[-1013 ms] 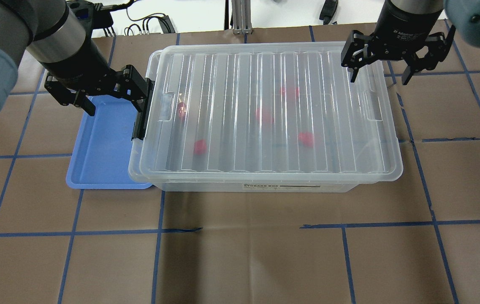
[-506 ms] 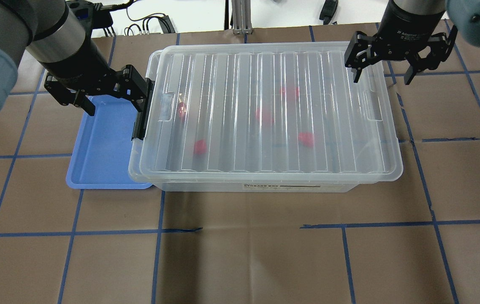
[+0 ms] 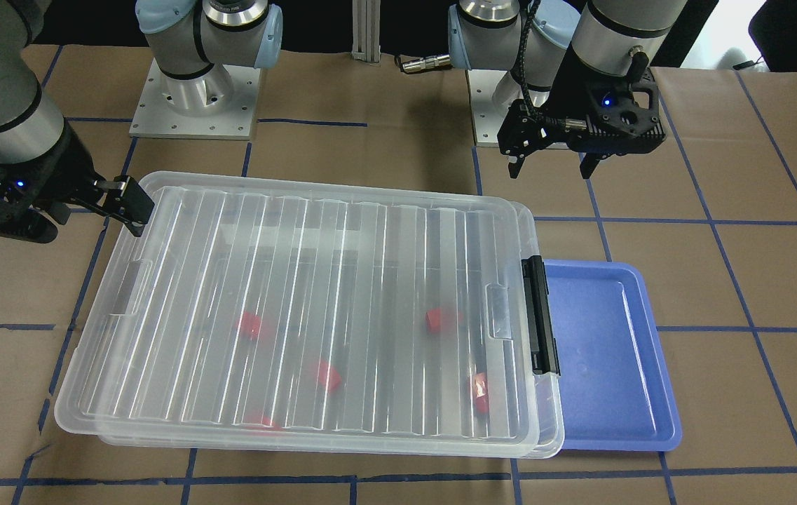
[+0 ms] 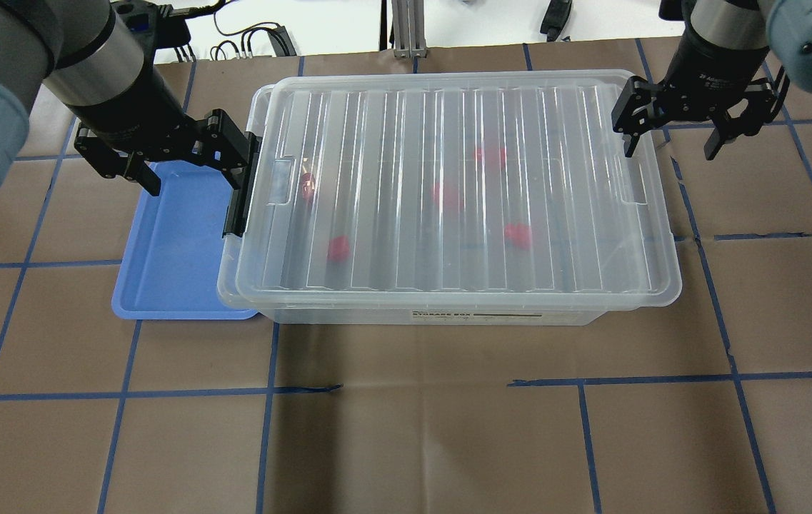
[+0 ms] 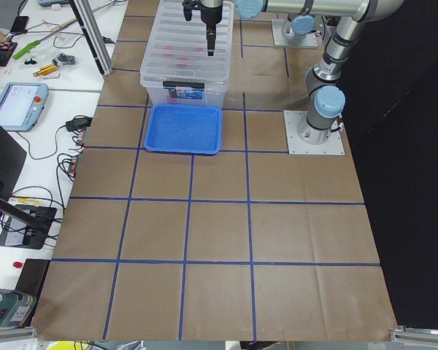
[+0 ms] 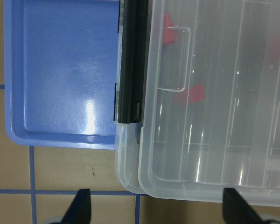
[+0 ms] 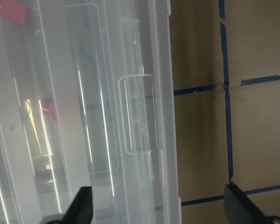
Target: Place red block in blue tray from box
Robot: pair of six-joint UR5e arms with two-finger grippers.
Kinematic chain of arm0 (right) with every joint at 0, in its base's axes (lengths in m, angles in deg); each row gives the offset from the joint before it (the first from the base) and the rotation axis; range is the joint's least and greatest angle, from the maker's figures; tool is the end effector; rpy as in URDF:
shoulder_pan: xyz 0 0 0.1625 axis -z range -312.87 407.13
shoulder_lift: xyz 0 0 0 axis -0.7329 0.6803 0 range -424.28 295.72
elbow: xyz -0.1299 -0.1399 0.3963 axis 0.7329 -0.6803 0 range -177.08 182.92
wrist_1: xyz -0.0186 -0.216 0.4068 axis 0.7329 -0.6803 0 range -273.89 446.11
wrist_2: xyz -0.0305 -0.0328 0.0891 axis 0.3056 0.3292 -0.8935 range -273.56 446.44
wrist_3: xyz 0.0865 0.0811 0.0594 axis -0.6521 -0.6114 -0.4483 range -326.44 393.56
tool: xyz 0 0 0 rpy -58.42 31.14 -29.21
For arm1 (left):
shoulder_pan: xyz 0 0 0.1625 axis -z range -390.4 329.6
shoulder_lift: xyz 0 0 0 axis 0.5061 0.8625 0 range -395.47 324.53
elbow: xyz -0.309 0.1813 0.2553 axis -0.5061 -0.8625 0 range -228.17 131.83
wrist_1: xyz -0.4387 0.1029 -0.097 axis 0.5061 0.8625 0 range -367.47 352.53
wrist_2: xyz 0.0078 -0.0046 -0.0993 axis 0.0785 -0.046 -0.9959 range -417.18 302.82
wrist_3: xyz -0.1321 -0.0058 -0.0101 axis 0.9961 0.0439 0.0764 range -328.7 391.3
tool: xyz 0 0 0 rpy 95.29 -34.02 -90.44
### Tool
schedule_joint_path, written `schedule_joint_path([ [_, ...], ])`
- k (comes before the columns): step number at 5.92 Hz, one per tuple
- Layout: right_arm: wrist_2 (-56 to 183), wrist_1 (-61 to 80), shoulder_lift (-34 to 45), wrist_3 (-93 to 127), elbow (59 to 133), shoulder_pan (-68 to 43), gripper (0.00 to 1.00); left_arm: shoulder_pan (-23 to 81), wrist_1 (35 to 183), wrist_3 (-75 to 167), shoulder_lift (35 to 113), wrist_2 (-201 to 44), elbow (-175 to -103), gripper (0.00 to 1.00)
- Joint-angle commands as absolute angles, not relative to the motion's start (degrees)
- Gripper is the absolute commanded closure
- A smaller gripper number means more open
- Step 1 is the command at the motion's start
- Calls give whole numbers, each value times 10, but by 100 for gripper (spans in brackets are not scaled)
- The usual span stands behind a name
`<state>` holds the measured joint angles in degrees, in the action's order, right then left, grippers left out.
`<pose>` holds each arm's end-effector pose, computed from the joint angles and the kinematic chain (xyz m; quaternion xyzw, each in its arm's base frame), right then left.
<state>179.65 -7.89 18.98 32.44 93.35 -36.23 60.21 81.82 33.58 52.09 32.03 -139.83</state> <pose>0.0577 -0.5923 0.4066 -0.0668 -0.9970 -0.0290 0.0266 -0.1407 -0.5241 0.4780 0.0145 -0.9998 0.0127 0.0072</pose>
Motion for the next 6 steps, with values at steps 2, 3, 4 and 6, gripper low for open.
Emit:
schedule_joint_path([
  [2, 1799, -173, 179, 399, 1016, -312, 0, 602, 818, 336, 521, 320, -1398, 2],
  [3, 1799, -173, 182, 406, 1030, -309, 0, 602, 818, 336, 521, 320, -1398, 2],
  [4, 1798, -173, 180, 406, 1033, -309, 0, 602, 818, 336, 521, 320, -1398, 2],
  [6, 1805, -175, 178, 431, 1041, -305, 0, 602, 818, 336, 521, 320, -1398, 2],
])
